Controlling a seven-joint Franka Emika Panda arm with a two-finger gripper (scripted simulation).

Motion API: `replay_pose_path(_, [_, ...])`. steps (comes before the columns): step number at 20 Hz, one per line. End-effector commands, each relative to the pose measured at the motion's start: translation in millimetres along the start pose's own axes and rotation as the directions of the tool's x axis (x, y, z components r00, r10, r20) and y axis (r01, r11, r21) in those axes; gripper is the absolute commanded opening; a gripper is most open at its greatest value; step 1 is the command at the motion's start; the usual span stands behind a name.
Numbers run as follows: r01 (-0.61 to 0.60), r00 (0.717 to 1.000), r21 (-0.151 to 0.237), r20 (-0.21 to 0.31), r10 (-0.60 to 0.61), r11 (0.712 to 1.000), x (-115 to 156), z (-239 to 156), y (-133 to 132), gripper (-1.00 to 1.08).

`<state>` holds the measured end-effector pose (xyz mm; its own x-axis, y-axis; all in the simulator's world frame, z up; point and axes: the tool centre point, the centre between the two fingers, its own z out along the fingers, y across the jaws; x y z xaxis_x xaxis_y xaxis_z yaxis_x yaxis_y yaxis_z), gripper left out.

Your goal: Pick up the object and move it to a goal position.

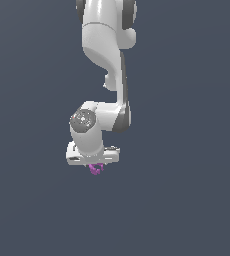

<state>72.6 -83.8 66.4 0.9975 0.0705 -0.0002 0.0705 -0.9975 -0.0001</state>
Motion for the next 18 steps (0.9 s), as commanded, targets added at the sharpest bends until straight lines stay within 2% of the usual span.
replay_pose_path(1, [0.000, 1.000, 0.000, 0.000, 0.000, 1.000, 0, 0, 0, -1.00])
replay_pose_path(10, [0.000, 1.000, 0.000, 0.000, 0.000, 1.000, -2, -3, 1, -1.00])
replay_pose_path(18, [0.000, 1.000, 0.000, 0.000, 0.000, 1.000, -19, -24, 8, -1.00])
